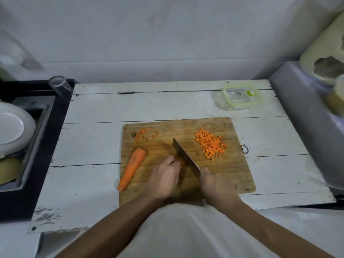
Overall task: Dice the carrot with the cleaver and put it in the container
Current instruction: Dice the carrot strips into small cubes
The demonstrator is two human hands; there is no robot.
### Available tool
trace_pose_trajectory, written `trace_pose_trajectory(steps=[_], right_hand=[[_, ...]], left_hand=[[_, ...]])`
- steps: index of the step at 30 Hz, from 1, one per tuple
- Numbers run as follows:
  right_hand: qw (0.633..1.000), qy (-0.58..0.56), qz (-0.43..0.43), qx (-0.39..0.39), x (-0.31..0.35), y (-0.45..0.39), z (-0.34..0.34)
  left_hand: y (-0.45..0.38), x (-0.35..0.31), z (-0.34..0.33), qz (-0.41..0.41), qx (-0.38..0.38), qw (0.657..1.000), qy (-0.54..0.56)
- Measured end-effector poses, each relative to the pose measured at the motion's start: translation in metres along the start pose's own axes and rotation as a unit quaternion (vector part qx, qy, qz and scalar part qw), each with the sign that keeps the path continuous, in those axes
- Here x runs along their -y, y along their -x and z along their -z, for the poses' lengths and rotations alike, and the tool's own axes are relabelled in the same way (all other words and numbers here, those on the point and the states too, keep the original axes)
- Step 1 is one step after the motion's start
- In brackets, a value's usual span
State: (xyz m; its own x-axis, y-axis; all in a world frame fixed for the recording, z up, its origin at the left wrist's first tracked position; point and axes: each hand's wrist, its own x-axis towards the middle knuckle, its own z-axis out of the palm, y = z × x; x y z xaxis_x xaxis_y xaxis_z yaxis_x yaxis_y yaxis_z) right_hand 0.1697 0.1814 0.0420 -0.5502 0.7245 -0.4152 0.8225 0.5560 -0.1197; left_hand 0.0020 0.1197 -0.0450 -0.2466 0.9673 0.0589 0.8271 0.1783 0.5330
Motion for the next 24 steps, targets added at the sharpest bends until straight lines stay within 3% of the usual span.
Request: trace_pose_trajectory(steps=[7, 17, 24], right_hand=[[0.997, -0.069, -0.015, -0.024, -0.001, -0.003, 0.008], [0.999, -0.022, -0.014, 0.031, -0.001, 0.011, 0.006], [0.997, -0.073, -0.006, -0.006, 0.013, -0.017, 0.009]], left_hand=[[0.003, -0.001, 0.005, -0.005, -0.001, 1.000, 0.014], [0.002, 0.001, -0.001, 0.004, 0.000, 1.000, 0.000], [0.002, 0.001, 0.001, 0.000, -0.007, 1.000, 0.007]])
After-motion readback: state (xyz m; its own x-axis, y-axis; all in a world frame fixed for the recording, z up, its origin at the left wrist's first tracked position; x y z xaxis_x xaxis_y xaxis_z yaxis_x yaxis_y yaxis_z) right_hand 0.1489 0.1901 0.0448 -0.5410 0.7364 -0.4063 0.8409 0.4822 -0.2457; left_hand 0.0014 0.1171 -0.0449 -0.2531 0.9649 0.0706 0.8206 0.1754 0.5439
